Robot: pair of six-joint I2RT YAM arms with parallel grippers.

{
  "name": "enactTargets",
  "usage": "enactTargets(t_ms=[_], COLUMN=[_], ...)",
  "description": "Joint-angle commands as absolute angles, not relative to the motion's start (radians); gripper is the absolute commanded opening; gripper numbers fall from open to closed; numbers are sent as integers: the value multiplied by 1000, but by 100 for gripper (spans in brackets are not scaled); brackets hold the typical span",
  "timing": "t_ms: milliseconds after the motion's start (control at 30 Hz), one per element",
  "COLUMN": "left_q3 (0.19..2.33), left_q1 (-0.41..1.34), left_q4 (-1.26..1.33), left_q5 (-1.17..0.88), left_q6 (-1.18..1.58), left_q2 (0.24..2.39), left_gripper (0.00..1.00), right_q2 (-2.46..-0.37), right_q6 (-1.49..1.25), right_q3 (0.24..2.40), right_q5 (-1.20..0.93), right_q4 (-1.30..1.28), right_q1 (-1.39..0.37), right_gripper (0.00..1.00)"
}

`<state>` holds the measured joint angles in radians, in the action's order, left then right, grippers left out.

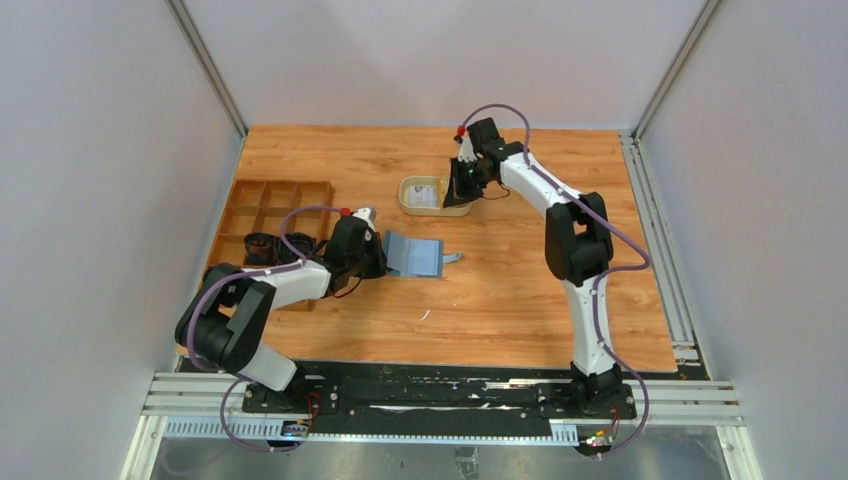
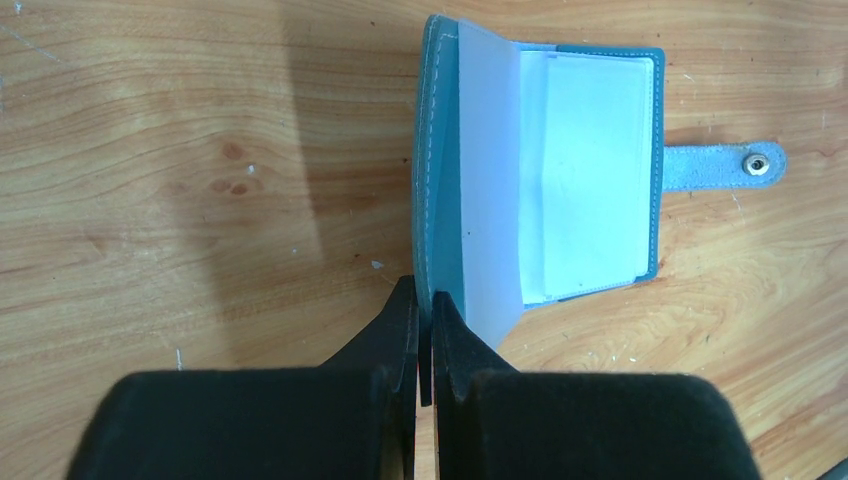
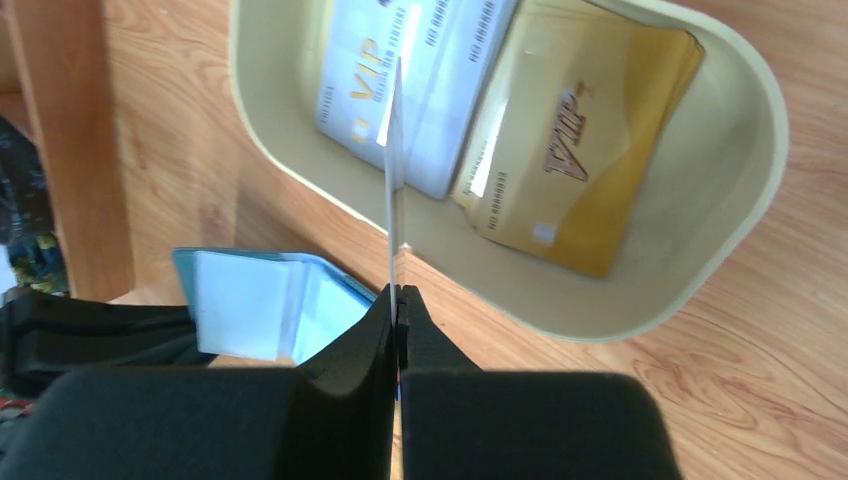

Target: Take the credit cards out of the card holder

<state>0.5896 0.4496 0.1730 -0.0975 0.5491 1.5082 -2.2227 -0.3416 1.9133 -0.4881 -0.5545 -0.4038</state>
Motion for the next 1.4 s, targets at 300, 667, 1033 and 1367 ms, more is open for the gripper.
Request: enactTargets(t_ms=[300,667,1033,1367], left_q3=[548,543,528,526], left_q1=[459,459,459,459], left_q4=[15,10,18,13], left_q5=[-75,-69,-67,-69], left_q6=[500,498,503,498], left_q2=[1509,1492,1490,1489], left_gripper=[0,0,0,0], right_q2=[-2264,-2331,-2362,-2363], right_q6=[-365,-431,-438,-439], right_q3=[1897,2006,2038,2001], right_q5=[-486,-580,-589,-583], right_q4=[-578,-561,-561,-559], right_q1=[-333,-303,-301,-290], right_gripper=[0,0,0,0])
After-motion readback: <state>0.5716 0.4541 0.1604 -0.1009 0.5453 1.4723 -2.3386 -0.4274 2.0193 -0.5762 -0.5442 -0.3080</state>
